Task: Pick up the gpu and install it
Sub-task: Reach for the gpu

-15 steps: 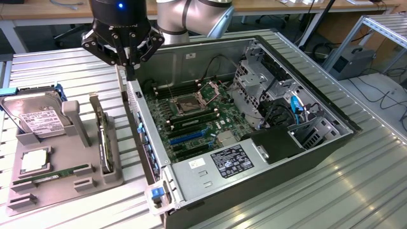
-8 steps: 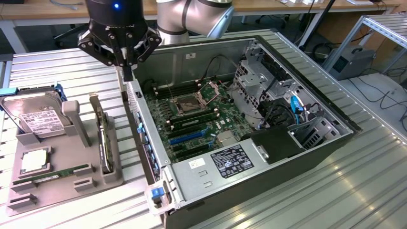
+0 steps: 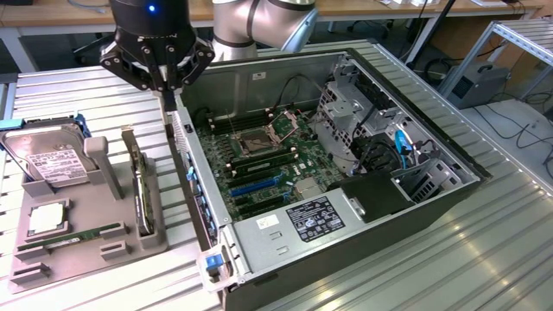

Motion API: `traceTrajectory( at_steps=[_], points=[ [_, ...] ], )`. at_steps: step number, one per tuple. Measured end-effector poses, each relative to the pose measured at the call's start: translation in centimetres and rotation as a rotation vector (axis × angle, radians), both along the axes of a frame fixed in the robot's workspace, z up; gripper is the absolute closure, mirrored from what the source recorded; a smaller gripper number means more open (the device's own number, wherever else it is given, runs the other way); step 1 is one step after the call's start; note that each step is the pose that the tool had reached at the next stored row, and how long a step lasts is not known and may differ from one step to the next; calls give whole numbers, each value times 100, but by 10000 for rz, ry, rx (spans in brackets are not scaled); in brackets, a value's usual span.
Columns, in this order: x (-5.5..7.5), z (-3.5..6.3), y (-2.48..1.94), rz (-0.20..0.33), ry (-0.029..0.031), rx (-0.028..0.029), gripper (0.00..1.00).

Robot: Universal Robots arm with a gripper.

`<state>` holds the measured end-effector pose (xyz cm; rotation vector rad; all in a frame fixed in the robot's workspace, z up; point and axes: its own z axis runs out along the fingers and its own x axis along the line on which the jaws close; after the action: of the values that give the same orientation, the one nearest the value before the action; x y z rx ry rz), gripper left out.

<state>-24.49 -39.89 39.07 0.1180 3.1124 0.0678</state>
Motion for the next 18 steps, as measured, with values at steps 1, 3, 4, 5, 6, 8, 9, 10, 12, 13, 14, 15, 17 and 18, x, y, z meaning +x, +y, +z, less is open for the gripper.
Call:
traceTrajectory(
  at_steps=[1,3,4,5,6,8,9,10,12,13,14,15,17,18],
  points=[
    [-7,1,0,0,1,-1,89],
    [-26,0,0,0,1,-1,89],
    [-35,0,0,0,1,-1,89],
    [-45,-1,0,0,1,0,89],
    [-53,0,0,0,1,-1,89],
    [-75,-1,0,0,1,-1,89],
    [-84,-1,0,0,1,-1,89],
    [-91,-1,0,0,1,-1,89],
    [-106,-1,0,1,1,-1,89],
    [-112,-2,0,0,1,0,89],
    [-119,-2,0,0,1,-1,89],
    [-126,-2,0,0,1,-1,89],
    [-139,-2,0,0,1,-1,89],
    [-145,-2,0,0,1,-1,89]
  ],
)
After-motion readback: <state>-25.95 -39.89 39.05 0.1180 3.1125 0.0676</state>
